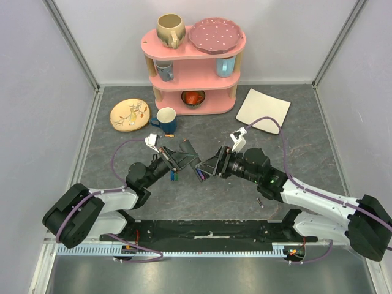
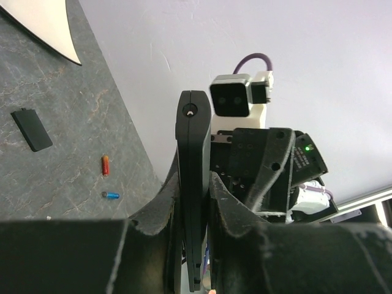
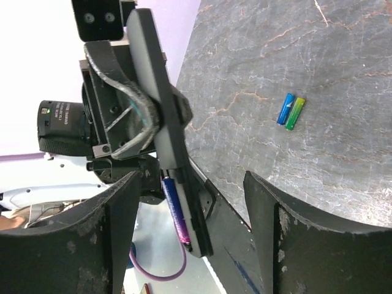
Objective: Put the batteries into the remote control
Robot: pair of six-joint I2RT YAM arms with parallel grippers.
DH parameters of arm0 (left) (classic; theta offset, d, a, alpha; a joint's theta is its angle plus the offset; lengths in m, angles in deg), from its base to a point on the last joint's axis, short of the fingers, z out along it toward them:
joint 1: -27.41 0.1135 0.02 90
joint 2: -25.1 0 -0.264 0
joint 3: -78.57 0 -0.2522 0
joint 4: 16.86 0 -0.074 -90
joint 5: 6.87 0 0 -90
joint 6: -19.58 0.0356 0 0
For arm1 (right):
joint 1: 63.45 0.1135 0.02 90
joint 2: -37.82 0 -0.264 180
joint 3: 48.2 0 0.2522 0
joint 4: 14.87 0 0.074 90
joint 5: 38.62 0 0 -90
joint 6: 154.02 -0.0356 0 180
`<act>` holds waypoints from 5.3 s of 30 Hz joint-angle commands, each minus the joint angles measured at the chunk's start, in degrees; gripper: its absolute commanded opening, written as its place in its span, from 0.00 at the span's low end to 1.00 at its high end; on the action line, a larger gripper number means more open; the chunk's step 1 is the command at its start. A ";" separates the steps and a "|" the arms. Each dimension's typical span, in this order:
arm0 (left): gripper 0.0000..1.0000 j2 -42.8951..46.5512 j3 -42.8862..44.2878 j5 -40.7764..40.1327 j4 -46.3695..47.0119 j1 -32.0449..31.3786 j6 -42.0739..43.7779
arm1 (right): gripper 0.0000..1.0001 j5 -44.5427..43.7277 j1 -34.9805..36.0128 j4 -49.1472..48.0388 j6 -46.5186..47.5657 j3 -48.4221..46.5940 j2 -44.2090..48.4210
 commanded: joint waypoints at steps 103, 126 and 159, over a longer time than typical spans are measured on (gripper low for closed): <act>0.02 3.04 4.57 0.63 20.71 -0.18 0.71 | 0.37 5.23 -2.52 -11.84 -4.02 6.85 -1.61; 0.02 3.04 4.84 0.54 20.71 -0.35 0.71 | 0.36 4.44 -2.25 -10.34 -3.49 6.23 -2.31; 0.02 0.75 -1.75 7.12 18.43 1.40 -1.38 | 0.77 -29.20 -5.06 44.47 29.46 -15.64 6.13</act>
